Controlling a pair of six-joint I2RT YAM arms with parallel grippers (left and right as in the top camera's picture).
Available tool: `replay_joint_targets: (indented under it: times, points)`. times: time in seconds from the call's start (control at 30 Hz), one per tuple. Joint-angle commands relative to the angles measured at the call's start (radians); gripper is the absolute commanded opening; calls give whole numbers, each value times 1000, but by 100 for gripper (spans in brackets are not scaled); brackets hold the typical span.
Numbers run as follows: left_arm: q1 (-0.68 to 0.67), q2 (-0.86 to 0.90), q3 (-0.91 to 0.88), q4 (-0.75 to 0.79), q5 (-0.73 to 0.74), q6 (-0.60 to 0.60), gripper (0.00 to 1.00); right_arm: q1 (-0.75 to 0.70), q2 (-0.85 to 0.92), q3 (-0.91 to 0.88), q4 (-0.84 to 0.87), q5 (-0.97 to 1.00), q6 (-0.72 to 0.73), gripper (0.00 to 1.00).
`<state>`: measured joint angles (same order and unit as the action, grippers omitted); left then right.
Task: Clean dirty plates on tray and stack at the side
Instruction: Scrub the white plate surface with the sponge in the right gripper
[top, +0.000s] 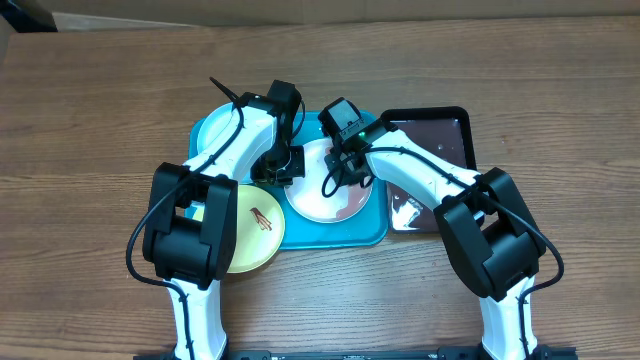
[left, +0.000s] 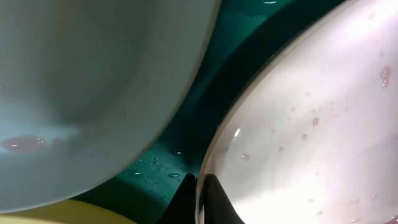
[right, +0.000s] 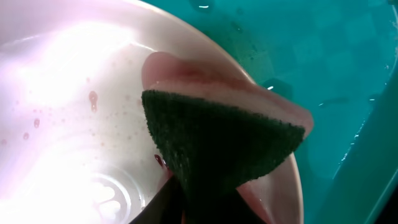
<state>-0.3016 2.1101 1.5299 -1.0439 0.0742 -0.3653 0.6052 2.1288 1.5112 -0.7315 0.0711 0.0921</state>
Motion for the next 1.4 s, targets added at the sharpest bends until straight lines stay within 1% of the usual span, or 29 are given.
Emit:
replay_joint_targets:
  times: [0.0,0.27,0.47,0.73,0.93,1.1,1.27,1.37]
  points:
    - [-6,10,-11,1,-3,3,4,8,29,-8,-13,-80,-4,4]
    - [-6,10,-11,1,-3,3,4,1,30,34,-25,-67,-14,4]
    - [-6,10,-11,-3,-3,3,4,1,30,30,6,-19,-15,4]
    - [-6,10,-11,-4,-3,3,4,1,30,-21,84,-53,-14,4]
    - [-6,10,-11,-3,-3,3,4,1,32,-26,96,-189,-14,4]
    - [-6,10,-11,-8,-4,7,4,1,32,-26,92,-362,-15,4]
    - [-6,10,-11,-10,-4,6,4,-4,31,-23,60,-510,-31,4]
    - [-6,10,-11,-11,-4,7,4,-35,29,35,-21,-614,-67,4]
